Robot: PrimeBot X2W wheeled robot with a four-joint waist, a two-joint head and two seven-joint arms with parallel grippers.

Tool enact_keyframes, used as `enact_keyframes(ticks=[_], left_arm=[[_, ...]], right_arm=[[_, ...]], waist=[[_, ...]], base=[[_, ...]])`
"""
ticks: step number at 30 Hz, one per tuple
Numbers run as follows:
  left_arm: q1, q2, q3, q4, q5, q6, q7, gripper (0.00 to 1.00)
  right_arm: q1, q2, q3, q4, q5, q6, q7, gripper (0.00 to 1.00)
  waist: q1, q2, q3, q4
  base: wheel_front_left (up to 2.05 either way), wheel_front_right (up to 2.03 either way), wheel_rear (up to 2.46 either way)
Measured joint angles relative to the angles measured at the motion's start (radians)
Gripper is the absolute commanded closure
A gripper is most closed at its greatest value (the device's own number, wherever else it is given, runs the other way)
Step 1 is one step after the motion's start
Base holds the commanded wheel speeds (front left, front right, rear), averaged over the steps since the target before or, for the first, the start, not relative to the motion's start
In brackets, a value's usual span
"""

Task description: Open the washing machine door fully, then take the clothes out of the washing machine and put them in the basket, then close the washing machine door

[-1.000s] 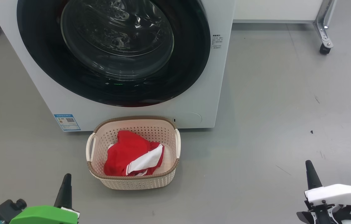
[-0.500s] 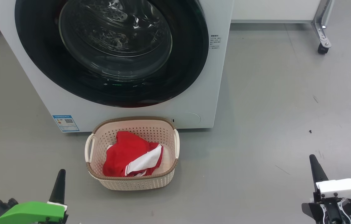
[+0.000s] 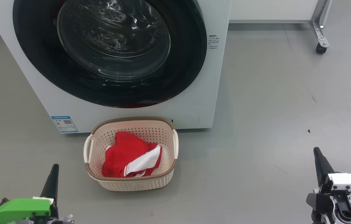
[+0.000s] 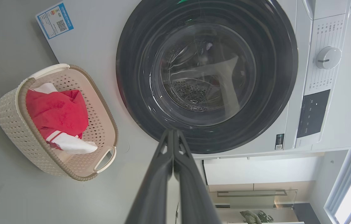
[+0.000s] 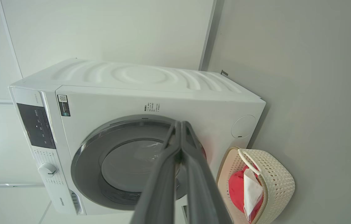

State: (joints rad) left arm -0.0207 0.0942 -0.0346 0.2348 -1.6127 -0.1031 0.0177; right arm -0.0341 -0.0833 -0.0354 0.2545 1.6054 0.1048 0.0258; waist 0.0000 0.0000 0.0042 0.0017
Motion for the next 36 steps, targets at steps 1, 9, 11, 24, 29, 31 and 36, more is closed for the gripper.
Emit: enact_keyframes(ticks=[1, 9, 11, 24, 29, 31, 36], left_arm=[[-0.002, 0.0, 0.002, 0.002, -0.01, -0.001, 0.0, 1.0], [-0.014, 0.002, 0.012, 0.015, -0.066, -0.009, 0.009, 1.0], [-0.017, 0.002, 0.012, 0.015, -0.066, -0.009, 0.012, 1.0], [-0.021, 0.002, 0.014, 0.021, -0.066, -0.014, 0.012, 1.0], [-0.021, 0.002, 0.015, 0.024, -0.066, -0.014, 0.013, 1.0], [-0.021, 0.002, 0.016, 0.025, -0.066, -0.014, 0.013, 1.0], [-0.021, 0.002, 0.016, 0.027, -0.066, -0.016, 0.013, 1.0]], right_arm=[[-0.003, -0.001, -0.002, 0.0, 0.011, 0.001, 0.003, 1.0], [-0.015, -0.006, -0.015, 0.007, 0.065, 0.008, 0.015, 1.0], [-0.018, -0.006, -0.015, 0.009, 0.065, 0.008, 0.015, 1.0], [-0.018, -0.006, -0.016, 0.012, 0.065, 0.008, 0.018, 1.0], [-0.019, -0.006, -0.016, 0.014, 0.065, 0.009, 0.018, 1.0], [-0.019, -0.006, -0.016, 0.014, 0.065, 0.009, 0.018, 1.0], [-0.019, -0.006, -0.017, 0.016, 0.065, 0.009, 0.019, 1.0]], waist=[[0.0, 0.0, 0.0, 0.0], [0.0001, 0.0, -0.001, -0.002], [0.0001, 0.0, -0.001, -0.002], [0.0, 0.0, -0.001, -0.002], [0.0, 0.0, -0.001, -0.002], [0.0, 0.0, -0.001, -0.002], [0.0001, 0.0, -0.001, -0.002]], base=[[0.0, 0.0, 0.0], [0.0, 0.0, 0.0], [0.0, 0.0, 0.0], [0.0, 0.0, 0.0], [0.0, 0.0, 0.0], [0.0, 0.0, 0.0], [0.0, 0.0, 0.0]])
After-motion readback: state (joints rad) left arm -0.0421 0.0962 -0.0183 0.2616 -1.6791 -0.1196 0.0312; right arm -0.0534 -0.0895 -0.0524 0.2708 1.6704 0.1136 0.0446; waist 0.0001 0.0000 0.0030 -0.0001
